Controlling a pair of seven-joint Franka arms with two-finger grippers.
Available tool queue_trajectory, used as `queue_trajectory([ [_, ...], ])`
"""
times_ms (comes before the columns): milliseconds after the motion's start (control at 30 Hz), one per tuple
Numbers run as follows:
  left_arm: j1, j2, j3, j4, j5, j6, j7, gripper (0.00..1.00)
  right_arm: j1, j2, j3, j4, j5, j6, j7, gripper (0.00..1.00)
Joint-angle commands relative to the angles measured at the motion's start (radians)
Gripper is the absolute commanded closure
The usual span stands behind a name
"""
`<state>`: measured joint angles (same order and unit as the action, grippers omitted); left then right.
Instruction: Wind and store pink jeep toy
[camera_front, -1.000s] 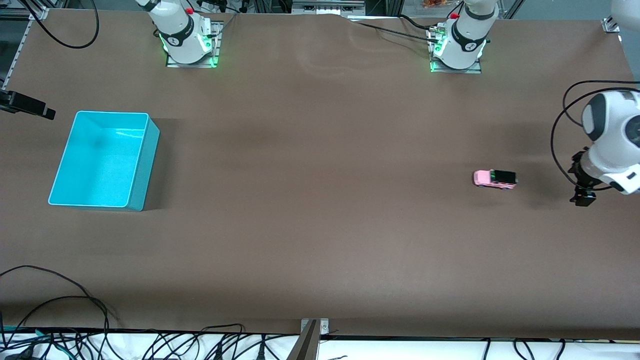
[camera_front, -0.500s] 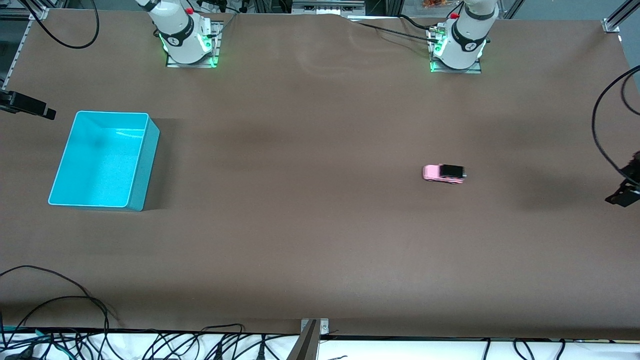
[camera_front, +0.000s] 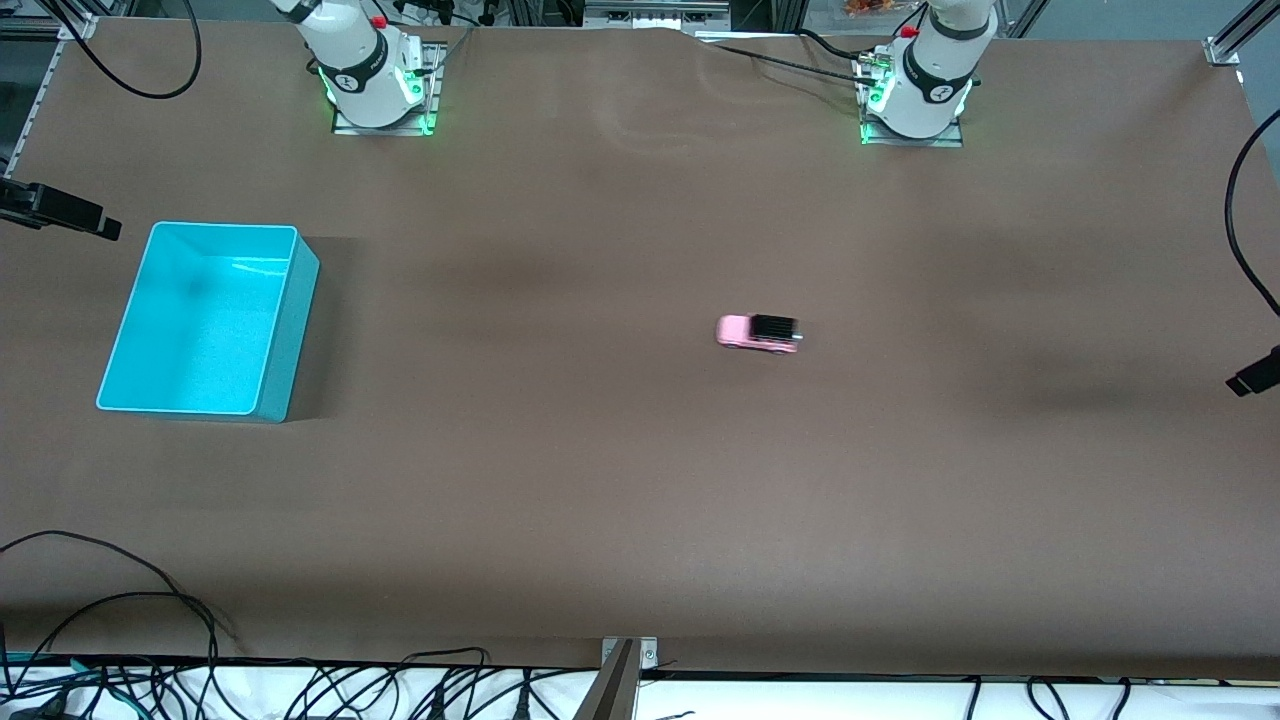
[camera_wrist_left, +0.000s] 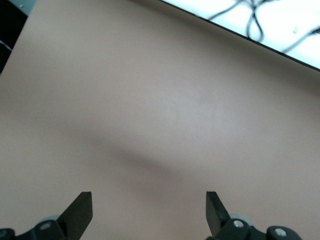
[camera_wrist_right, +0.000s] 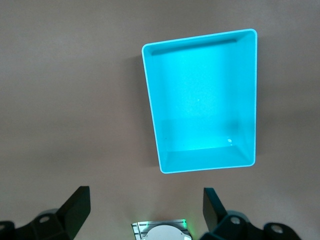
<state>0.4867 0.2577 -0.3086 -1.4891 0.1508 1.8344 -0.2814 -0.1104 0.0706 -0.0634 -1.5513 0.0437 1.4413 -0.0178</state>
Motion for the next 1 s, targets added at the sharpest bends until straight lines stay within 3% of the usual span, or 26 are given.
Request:
queue_trajectory([
  [0,0.003,0.006,-0.066,0.076,-0.031,-0.105,0.054,0.0,0.012,0.008,0.002,0.019,-0.025,-0.004,-0.011,0.0],
  [200,0.006,0.003,-0.112,0.125,-0.068,-0.158,0.122,0.0,0.044,0.011,0.002,0.019,-0.059,-0.004,-0.01,0.0],
  [333,0.012,-0.018,-0.107,0.125,-0.125,-0.158,0.212,0.0,0.06,0.015,0.002,0.019,-0.076,-0.005,-0.007,0.0],
  [967,0.012,-0.046,-0.107,0.11,-0.128,-0.162,0.349,0.0,0.058,0.015,-0.004,0.019,-0.067,-0.005,-0.001,0.0],
])
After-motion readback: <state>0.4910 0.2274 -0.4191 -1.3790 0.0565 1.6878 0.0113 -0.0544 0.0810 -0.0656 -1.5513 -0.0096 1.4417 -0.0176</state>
